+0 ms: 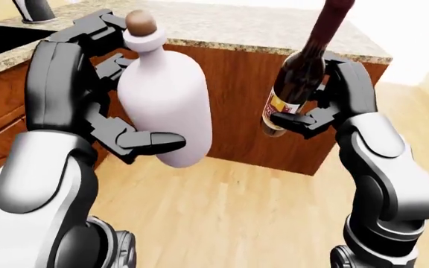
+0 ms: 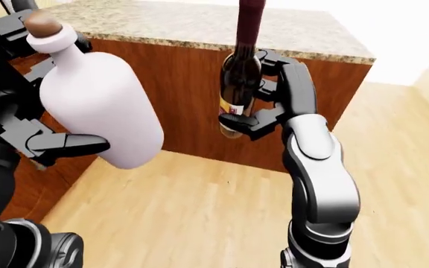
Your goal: Move the drinks to the dining counter.
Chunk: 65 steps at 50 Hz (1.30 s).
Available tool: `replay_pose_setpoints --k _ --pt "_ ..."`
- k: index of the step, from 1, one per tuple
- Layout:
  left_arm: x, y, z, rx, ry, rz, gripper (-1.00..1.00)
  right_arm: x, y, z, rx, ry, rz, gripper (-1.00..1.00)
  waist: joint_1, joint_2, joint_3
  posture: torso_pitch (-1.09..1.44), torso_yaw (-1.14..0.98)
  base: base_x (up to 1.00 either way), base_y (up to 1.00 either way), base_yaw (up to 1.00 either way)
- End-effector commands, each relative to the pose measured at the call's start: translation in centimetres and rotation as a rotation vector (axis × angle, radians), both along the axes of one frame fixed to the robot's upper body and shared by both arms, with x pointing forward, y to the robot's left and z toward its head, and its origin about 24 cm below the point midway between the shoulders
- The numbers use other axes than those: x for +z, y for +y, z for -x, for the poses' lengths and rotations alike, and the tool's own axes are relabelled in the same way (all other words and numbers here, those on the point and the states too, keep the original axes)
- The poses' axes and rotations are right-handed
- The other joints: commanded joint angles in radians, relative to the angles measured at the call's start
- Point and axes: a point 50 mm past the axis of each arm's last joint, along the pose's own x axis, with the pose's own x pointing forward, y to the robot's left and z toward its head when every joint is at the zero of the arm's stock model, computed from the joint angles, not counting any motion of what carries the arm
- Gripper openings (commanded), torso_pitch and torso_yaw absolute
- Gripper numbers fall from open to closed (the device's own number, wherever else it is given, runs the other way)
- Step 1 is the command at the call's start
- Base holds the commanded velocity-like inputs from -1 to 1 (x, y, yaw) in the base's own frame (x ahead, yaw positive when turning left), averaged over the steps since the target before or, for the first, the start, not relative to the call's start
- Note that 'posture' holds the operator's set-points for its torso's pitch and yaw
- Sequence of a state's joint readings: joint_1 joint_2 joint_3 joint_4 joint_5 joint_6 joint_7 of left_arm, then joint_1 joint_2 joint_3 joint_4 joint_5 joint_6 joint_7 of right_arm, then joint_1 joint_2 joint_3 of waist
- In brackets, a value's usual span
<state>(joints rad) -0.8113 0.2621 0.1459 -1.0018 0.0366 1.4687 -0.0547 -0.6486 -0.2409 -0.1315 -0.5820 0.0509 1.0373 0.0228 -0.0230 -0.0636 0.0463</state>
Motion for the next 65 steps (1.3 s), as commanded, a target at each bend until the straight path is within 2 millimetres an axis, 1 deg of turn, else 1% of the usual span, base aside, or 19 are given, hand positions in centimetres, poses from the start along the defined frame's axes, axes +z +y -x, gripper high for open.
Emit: replay_pose_setpoints --k 1,4,9,12,15,16,19,25,28,29,37,40,41,43,51,54,55,56,65 --pt "1.1 0.0 0.6 0.000 -0.080 -0.006 -1.00 2.3 -0.2 0.9 -0.021 -0.138 -0.004 -1.00 0.004 -0.007 -0.024 0.00 0.00 0.00 0.00 -1.00" --pt "1.0 0.1 0.5 0.001 -0.081 -0.004 -1.00 2.2 -0.3 0.9 -0.021 -0.138 -0.003 -1.00 -0.009 0.024 -0.034 0.00 0.00 0.00 0.00 -1.00" --pt "1.1 0.0 0.5 0.002 -0.083 -0.003 -1.00 2.2 -0.2 0.9 -0.019 -0.138 0.001 -1.00 0.005 0.094 0.000 0.00 0.00 0.00 0.00 -1.00" --pt "1.1 0.1 0.6 0.003 -0.083 -0.003 -1.00 2.3 -0.2 0.9 -0.024 -0.139 -0.002 -1.00 0.017 0.183 -0.017 0.00 0.00 0.00 0.00 -0.81" --pt "1.3 0.2 0.6 0.006 -0.085 -0.003 -1.00 2.3 -0.2 0.8 -0.031 -0.135 0.005 -1.00 0.028 0.132 0.002 0.00 0.00 0.00 0.00 0.00" --pt "1.3 0.2 0.6 0.005 -0.087 -0.004 -1.00 2.3 -0.2 0.8 -0.032 -0.134 0.003 -1.00 0.026 0.131 -0.038 0.00 0.00 0.25 0.00 0.00" --pt "1.6 0.2 0.6 0.005 -0.090 -0.007 -1.00 2.4 -0.1 0.8 -0.033 -0.136 0.002 -1.00 0.033 0.100 0.013 0.00 0.00 0.48 0.00 0.00" --pt "2.0 0.2 0.5 0.007 -0.092 -0.014 -1.00 2.7 0.1 0.7 -0.026 -0.141 0.009 -1.00 0.051 0.036 0.014 0.00 0.00 0.55 0.00 0.00" --pt "2.2 0.3 0.0 0.009 -0.091 -0.020 -1.00 2.9 0.2 0.6 -0.023 -0.143 0.012 -1.00 0.052 -0.036 0.005 0.00 0.00 0.55 0.00 0.00" --pt "2.3 0.2 0.0 0.008 -0.090 -0.023 -1.00 2.9 0.2 0.6 -0.022 -0.143 0.014 -1.00 0.054 -0.001 0.015 0.00 0.00 0.55 0.00 0.00" --pt "3.2 0.4 0.0 0.012 -0.098 -0.035 -1.00 3.8 0.6 0.7 -0.012 -0.158 0.025 -1.00 0.027 0.049 -0.002 0.00 0.00 0.54 0.00 0.00" --pt "3.5 0.5 0.1 0.015 -0.101 -0.037 -1.00 3.9 0.7 0.8 -0.012 -0.162 0.028 -1.00 0.020 0.119 -0.032 0.00 0.00 0.36 0.00 0.00" --pt "3.7 0.6 0.3 0.016 -0.105 -0.037 -1.00 4.0 0.7 0.9 -0.011 -0.163 0.027 -1.00 0.026 0.101 -0.031 0.00 0.00 0.36 0.00 0.00" --pt "3.9 0.6 0.4 0.018 -0.108 -0.037 -1.00 4.1 0.8 0.9 -0.011 -0.163 0.029 -1.00 0.023 0.132 0.013 0.00 0.00 0.35 0.00 0.00" --pt "4.2 0.7 0.5 0.021 -0.114 -0.038 -1.00 4.3 0.8 0.9 -0.011 -0.167 0.026 -1.00 0.055 0.060 0.002 0.00 0.00 0.42 0.02 0.00" --pt "4.4 0.7 0.7 0.021 -0.119 -0.036 -1.00 4.6 0.8 1.1 -0.011 -0.173 0.021 -1.00 0.053 -0.027 -0.045 0.00 0.00 0.50 0.00 0.00" --pt "4.4 0.7 0.8 0.020 -0.121 -0.036 -1.00 4.8 0.9 1.2 -0.009 -0.175 0.023 -1.00 0.052 0.013 0.007 0.00 0.00 0.50 0.00 0.00" --pt "4.5 0.7 0.8 0.020 -0.123 -0.036 -1.00 4.9 0.9 1.3 -0.009 -0.178 0.022 -1.00 0.052 -0.001 0.017 0.00 0.00 0.52 0.00 0.00" --pt "4.7 0.8 0.9 0.023 -0.128 -0.037 -1.00 5.7 0.7 1.5 -0.008 -0.196 0.025 -1.00 0.023 0.059 -0.014 0.00 0.00 0.41 0.00 0.00"
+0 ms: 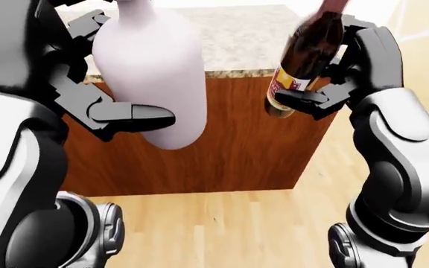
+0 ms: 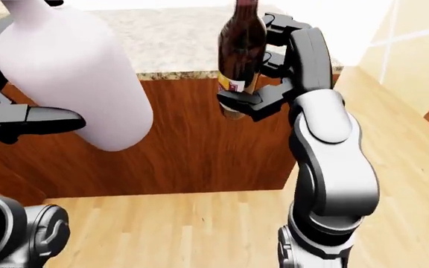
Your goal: Move the drinks to the dining counter.
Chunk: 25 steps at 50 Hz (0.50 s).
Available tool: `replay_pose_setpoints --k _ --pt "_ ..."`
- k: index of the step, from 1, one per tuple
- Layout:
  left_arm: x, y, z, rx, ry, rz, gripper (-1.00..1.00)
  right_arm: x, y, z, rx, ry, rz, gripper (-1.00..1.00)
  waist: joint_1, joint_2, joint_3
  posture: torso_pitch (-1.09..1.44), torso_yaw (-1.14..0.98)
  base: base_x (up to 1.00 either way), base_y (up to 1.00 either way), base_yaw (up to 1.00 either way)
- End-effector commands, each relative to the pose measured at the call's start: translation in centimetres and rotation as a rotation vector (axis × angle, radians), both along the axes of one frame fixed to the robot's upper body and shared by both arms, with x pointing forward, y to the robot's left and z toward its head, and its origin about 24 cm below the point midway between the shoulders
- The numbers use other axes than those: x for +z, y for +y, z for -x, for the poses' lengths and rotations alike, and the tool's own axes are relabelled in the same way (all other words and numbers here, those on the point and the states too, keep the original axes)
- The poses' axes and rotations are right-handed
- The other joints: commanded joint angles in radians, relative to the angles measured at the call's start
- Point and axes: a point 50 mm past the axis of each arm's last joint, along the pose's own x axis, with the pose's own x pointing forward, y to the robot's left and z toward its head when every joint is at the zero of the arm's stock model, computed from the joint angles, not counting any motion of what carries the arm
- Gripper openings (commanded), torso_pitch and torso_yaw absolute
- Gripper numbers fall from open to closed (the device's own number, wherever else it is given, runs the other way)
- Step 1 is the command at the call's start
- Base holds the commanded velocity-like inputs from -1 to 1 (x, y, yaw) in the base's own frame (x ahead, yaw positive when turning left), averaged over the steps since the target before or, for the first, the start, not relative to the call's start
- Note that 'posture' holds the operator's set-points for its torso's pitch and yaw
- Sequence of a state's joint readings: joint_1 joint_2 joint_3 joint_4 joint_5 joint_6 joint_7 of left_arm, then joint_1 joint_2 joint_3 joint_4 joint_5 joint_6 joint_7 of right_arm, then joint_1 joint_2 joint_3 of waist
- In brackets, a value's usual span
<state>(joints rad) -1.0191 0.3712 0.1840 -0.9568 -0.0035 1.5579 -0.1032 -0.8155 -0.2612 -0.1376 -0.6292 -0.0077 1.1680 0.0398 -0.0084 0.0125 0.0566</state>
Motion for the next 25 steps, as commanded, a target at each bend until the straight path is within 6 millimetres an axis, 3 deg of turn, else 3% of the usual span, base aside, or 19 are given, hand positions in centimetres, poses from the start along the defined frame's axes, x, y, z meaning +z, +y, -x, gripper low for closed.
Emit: replay_pose_setpoints --k 1,2,3,4,5,6,8,13,15,17,18,19,20,25 --pt "0.75 0.48 0.36 0.032 -0.047 0.014 -1.00 1.67 0.33 0.70 0.017 -0.107 0.003 -1.00 0.008 -0.002 -0.027 0.00 0.00 0.25 0.00 0.00" --pt "0.84 0.49 0.39 0.033 -0.050 0.015 -1.00 1.77 0.34 0.75 0.017 -0.107 0.003 -1.00 0.008 0.020 -0.031 0.00 0.00 0.25 0.00 0.00" --pt "0.89 0.50 0.42 0.033 -0.051 0.015 -1.00 1.87 0.38 0.81 0.017 -0.107 0.005 -1.00 0.010 0.057 -0.042 0.00 0.00 0.24 0.00 0.00" --pt "0.94 0.50 0.44 0.033 -0.052 0.015 -1.00 1.95 0.37 0.82 0.015 -0.107 0.005 -1.00 0.010 0.020 -0.047 0.00 0.00 0.32 0.00 0.00" --pt "0.97 0.51 0.43 0.033 -0.053 0.015 -1.00 2.01 0.39 0.84 0.017 -0.108 0.005 -1.00 0.009 0.039 -0.017 0.00 0.00 0.38 0.00 0.00" --pt "1.01 0.51 0.44 0.033 -0.053 0.014 -1.00 2.09 0.41 0.89 0.018 -0.110 0.005 -1.00 0.014 0.045 -0.009 0.00 0.00 0.44 0.00 0.00" --pt "1.13 0.55 0.45 0.034 -0.055 0.015 -1.00 2.25 0.41 0.94 0.019 -0.113 0.005 -1.00 0.017 0.036 -0.019 0.00 0.00 0.44 0.00 0.00" --pt "1.12 0.53 0.49 0.034 -0.054 0.015 -1.00 2.22 0.44 0.87 0.021 -0.115 0.005 -1.00 0.033 0.005 -0.013 0.00 0.00 0.44 0.00 0.00" --pt "1.15 0.50 0.46 0.033 -0.055 0.014 -1.00 2.20 0.41 0.85 0.020 -0.115 0.005 -1.00 0.038 -0.019 -0.016 0.00 0.00 0.43 0.00 0.00" --pt "1.15 0.48 0.47 0.033 -0.055 0.014 -1.00 2.21 0.42 0.85 0.020 -0.115 0.005 -1.00 0.038 -0.073 -0.031 0.00 0.00 0.44 0.00 0.00" --pt "1.14 0.48 0.49 0.033 -0.055 0.013 -1.00 2.22 0.41 0.85 0.020 -0.116 0.005 -1.00 0.033 -0.062 -0.031 0.00 0.00 0.44 0.00 0.00" --pt "1.14 0.50 0.48 0.033 -0.055 0.014 -1.00 2.25 0.41 0.85 0.019 -0.116 0.005 -1.00 0.037 -0.071 -0.007 0.00 0.00 0.39 0.00 0.00" --pt "1.18 0.50 0.54 0.033 -0.056 0.013 -1.00 2.30 0.39 0.90 0.019 -0.118 0.005 -1.00 0.032 -0.076 -0.005 0.00 0.00 0.38 0.00 0.00" --pt "1.27 0.60 0.60 0.035 -0.058 0.015 -1.00 2.36 0.44 0.89 0.021 -0.120 0.005 -1.00 0.020 -0.048 -0.025 0.00 0.00 0.23 0.00 0.00"
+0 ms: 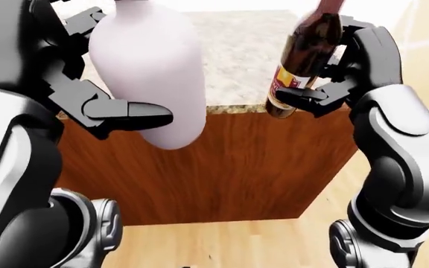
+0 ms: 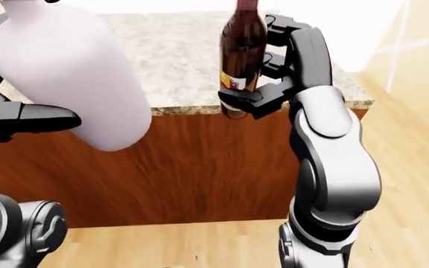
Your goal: Move the drinks to the dining counter.
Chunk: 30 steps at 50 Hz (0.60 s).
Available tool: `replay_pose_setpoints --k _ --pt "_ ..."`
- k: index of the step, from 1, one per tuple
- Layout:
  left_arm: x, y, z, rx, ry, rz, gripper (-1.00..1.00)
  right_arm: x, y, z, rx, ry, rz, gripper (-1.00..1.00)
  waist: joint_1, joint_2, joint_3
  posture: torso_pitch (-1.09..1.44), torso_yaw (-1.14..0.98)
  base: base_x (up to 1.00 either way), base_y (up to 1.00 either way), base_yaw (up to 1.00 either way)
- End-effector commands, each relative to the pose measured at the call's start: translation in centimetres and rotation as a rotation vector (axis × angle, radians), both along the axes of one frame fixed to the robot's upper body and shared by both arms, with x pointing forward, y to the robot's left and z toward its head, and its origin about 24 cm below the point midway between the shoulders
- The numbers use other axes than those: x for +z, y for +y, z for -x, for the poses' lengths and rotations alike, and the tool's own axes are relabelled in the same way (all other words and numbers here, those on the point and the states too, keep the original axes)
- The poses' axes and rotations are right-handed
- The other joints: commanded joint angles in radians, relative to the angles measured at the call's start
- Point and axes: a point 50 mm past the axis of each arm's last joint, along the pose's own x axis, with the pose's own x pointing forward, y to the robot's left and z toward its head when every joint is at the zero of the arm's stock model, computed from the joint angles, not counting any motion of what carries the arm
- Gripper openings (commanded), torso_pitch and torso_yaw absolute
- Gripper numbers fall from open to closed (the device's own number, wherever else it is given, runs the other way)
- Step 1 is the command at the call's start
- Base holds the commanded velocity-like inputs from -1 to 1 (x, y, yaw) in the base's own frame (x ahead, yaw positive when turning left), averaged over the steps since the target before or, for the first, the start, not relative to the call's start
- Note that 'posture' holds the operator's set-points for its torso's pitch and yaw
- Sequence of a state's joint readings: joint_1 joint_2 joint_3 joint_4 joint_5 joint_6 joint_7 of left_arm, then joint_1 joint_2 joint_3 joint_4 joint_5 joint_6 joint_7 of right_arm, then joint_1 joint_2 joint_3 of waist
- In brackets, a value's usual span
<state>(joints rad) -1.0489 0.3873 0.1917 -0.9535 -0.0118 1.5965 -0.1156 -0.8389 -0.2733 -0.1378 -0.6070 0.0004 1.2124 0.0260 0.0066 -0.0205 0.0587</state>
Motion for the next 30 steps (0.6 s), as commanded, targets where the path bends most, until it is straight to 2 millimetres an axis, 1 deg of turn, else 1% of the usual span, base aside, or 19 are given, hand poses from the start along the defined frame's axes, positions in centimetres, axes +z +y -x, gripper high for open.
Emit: replay_pose_setpoints --k 1,3,4,5,6,7,8,11,14,17,18,19,20,21,22,24,27,29,30 --pt "0.94 0.52 0.50 0.038 -0.070 0.018 -1.00 2.37 0.61 1.26 0.039 -0.161 0.008 -1.00 0.006 -0.006 -0.026 0.00 0.00 0.05 0.00 0.00" --pt "0.97 0.54 0.61 0.038 -0.072 0.018 -1.00 2.37 0.63 1.29 0.040 -0.161 0.008 -1.00 0.004 0.006 -0.002 0.00 0.00 0.02 0.00 0.00" --pt "0.95 0.53 0.63 0.038 -0.072 0.019 -1.00 2.34 0.63 1.28 0.039 -0.160 0.007 -1.00 0.004 0.030 -0.005 0.00 0.00 0.02 0.00 0.00" --pt "0.93 0.53 0.65 0.037 -0.072 0.018 -1.00 2.34 0.65 1.30 0.038 -0.158 0.007 -1.00 0.007 0.064 -0.013 0.00 0.00 0.02 0.00 0.00" --pt "0.97 0.54 0.68 0.037 -0.072 0.020 -1.00 2.35 0.67 1.31 0.038 -0.156 0.007 -1.00 -0.005 0.029 -0.015 0.00 0.00 0.02 0.00 0.00" --pt "0.99 0.55 0.70 0.038 -0.073 0.019 -1.00 2.38 0.68 1.31 0.039 -0.156 0.007 -1.00 -0.002 0.044 -0.005 0.00 0.00 0.01 0.00 0.00" --pt "1.00 0.57 0.69 0.038 -0.073 0.020 -1.00 2.39 0.67 1.29 0.037 -0.155 0.006 -1.00 -0.004 0.066 -0.027 0.00 0.00 0.08 0.00 0.00" --pt "1.00 0.59 0.68 0.039 -0.073 0.020 -1.00 2.29 0.67 1.20 0.040 -0.155 0.007 -1.00 0.003 0.065 -0.039 0.00 0.00 0.14 0.00 0.00" --pt "0.99 0.63 0.65 0.040 -0.074 0.020 -1.00 2.38 0.71 1.28 0.041 -0.159 0.006 -1.00 0.006 0.049 -0.035 0.00 0.00 0.16 0.00 0.00" --pt "1.09 0.67 0.70 0.040 -0.075 0.020 -1.00 2.42 0.69 1.33 0.040 -0.160 0.006 -1.00 0.007 0.015 -0.027 0.00 0.00 0.16 0.00 0.00" --pt "1.09 0.68 0.72 0.040 -0.076 0.020 -1.00 2.43 0.69 1.35 0.040 -0.160 0.006 -1.00 0.008 -0.008 -0.031 0.00 0.00 0.15 0.00 0.00" --pt "1.08 0.68 0.73 0.041 -0.076 0.020 -1.00 2.42 0.70 1.35 0.041 -0.160 0.005 -1.00 0.007 -0.045 -0.042 0.00 0.00 0.16 0.00 0.00" --pt "1.07 0.69 0.72 0.041 -0.076 0.020 -1.00 2.38 0.70 1.34 0.042 -0.160 0.003 -1.00 0.004 -0.021 -0.044 0.00 0.00 0.16 0.00 0.00" --pt "1.04 0.70 0.74 0.042 -0.076 0.020 -1.00 2.40 0.69 1.35 0.041 -0.162 0.003 -1.00 0.002 -0.032 -0.032 0.00 0.00 0.15 0.00 0.00" --pt "1.00 0.70 0.71 0.041 -0.075 0.020 -1.00 2.43 0.69 1.35 0.042 -0.163 0.002 -1.00 -0.002 -0.034 -0.002 0.00 0.00 0.00 0.00 0.00" --pt "0.99 0.71 0.71 0.042 -0.075 0.021 -1.00 2.46 0.67 1.37 0.042 -0.165 0.002 -1.00 0.000 -0.029 -0.006 0.00 0.00 0.00 0.00 0.00" --pt "1.07 0.76 0.76 0.043 -0.077 0.021 -1.00 2.52 0.70 1.42 0.043 -0.168 0.003 -1.00 -0.003 -0.019 0.013 0.00 0.00 0.00 0.00 0.00" --pt "1.13 0.81 0.79 0.044 -0.078 0.021 -1.00 2.64 0.75 1.48 0.045 -0.172 0.005 -1.00 -0.009 -0.001 0.017 0.00 0.00 0.00 0.00 0.00" --pt "1.17 0.82 0.79 0.044 -0.079 0.021 -1.00 2.63 0.74 1.45 0.045 -0.172 0.006 -1.00 -0.012 0.019 0.013 0.00 0.00 0.00 0.00 0.00"
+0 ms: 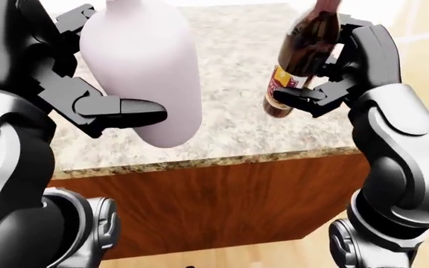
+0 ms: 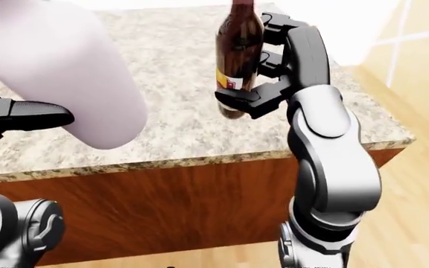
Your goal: Move the drinks to the dining counter.
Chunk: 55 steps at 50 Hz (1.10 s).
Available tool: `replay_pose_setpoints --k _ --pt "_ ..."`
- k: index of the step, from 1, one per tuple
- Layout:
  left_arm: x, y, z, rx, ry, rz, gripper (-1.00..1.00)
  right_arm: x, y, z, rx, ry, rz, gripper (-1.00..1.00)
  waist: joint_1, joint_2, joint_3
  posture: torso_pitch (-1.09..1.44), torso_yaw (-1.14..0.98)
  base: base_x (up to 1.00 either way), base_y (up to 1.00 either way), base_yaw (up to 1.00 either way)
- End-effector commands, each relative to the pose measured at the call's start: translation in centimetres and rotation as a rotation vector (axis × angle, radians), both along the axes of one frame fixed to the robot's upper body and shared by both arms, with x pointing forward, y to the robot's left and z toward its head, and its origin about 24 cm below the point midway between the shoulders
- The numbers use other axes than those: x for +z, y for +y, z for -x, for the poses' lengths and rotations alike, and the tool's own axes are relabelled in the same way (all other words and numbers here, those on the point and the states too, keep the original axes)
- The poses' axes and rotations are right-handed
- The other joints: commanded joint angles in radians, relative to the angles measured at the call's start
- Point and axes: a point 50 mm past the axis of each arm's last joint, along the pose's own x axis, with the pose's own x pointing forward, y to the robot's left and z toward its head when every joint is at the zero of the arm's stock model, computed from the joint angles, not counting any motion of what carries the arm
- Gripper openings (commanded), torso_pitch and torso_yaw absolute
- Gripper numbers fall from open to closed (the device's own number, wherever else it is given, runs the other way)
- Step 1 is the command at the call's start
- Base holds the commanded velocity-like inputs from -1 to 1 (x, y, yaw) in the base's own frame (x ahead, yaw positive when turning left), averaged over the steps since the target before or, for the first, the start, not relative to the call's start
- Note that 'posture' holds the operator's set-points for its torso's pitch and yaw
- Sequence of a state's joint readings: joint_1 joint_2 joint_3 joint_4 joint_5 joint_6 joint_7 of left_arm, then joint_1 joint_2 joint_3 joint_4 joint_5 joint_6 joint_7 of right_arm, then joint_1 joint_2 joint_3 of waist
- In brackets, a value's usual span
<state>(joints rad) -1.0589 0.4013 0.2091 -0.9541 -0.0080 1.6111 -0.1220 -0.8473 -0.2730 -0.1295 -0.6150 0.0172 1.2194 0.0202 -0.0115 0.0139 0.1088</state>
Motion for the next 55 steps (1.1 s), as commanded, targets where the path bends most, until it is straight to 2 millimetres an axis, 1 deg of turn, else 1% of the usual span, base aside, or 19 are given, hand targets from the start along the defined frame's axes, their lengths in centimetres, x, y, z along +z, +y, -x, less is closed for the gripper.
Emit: replay_pose_setpoints --k 1,2,3,5,10,11,12,17,25,31,37,55 --pt "1.0 0.4 0.6 0.028 -0.076 0.011 -1.00 2.4 0.4 1.3 0.027 -0.166 0.002 -1.00 0.002 0.009 -0.045 0.00 0.00 0.00 0.00 0.00" --pt "1.0 0.4 0.7 0.029 -0.077 0.011 -1.00 2.4 0.4 1.3 0.027 -0.165 0.002 -1.00 -0.010 0.002 -0.054 0.00 0.00 0.00 0.00 0.00" --pt "1.0 0.4 0.7 0.029 -0.078 0.011 -1.00 2.4 0.4 1.4 0.026 -0.166 0.002 -1.00 0.000 -0.008 -0.045 0.00 0.00 0.00 0.00 0.00" --pt "1.1 0.5 0.7 0.029 -0.078 0.011 -1.00 2.5 0.4 1.4 0.027 -0.166 0.004 -1.00 0.000 -0.012 -0.059 0.00 0.00 0.00 0.00 0.00" --pt "1.1 0.5 0.8 0.030 -0.078 0.011 -1.00 2.6 0.4 1.5 0.024 -0.168 0.001 -1.00 0.009 -0.024 -0.058 0.00 0.00 0.00 0.00 0.00" --pt "1.1 0.5 0.8 0.030 -0.078 0.011 -1.00 2.6 0.3 1.4 0.022 -0.167 0.001 -1.00 0.010 -0.025 -0.057 0.00 0.00 0.00 0.00 0.00" --pt "0.9 0.3 0.4 0.031 -0.067 0.001 -1.00 2.8 0.2 1.3 0.018 -0.169 0.005 -1.00 0.011 -0.025 -0.056 0.00 0.00 0.00 0.00 0.00" --pt "0.9 0.0 0.1 0.030 -0.069 -0.005 -1.00 3.1 0.2 1.4 0.018 -0.171 0.008 -1.00 0.013 -0.022 -0.059 0.00 0.00 0.00 0.00 0.00" --pt "0.3 -0.4 -0.2 0.030 -0.064 -0.018 -1.00 3.5 0.2 1.8 0.018 -0.179 0.009 -1.00 0.013 -0.025 -0.058 0.00 0.00 0.00 0.00 0.00" --pt "-0.6 -0.6 -1.2 0.049 -0.057 -0.031 -1.00 3.6 0.2 1.8 0.016 -0.182 0.008 -1.00 0.018 -0.030 -0.058 0.00 0.00 0.00 0.00 0.00" --pt "-1.3 -0.3 -2.4 0.074 -0.043 -0.032 -1.00 3.5 0.2 1.8 0.016 -0.181 0.007 -1.00 0.023 -0.035 -0.057 0.00 0.00 0.00 0.00 0.00" --pt "-3.7 0.5 -5.4 0.121 0.016 -0.035 -1.00 3.3 0.2 1.7 0.016 -0.178 0.007 -1.00 0.022 -0.033 -0.060 0.00 0.00 0.00 0.00 0.00"
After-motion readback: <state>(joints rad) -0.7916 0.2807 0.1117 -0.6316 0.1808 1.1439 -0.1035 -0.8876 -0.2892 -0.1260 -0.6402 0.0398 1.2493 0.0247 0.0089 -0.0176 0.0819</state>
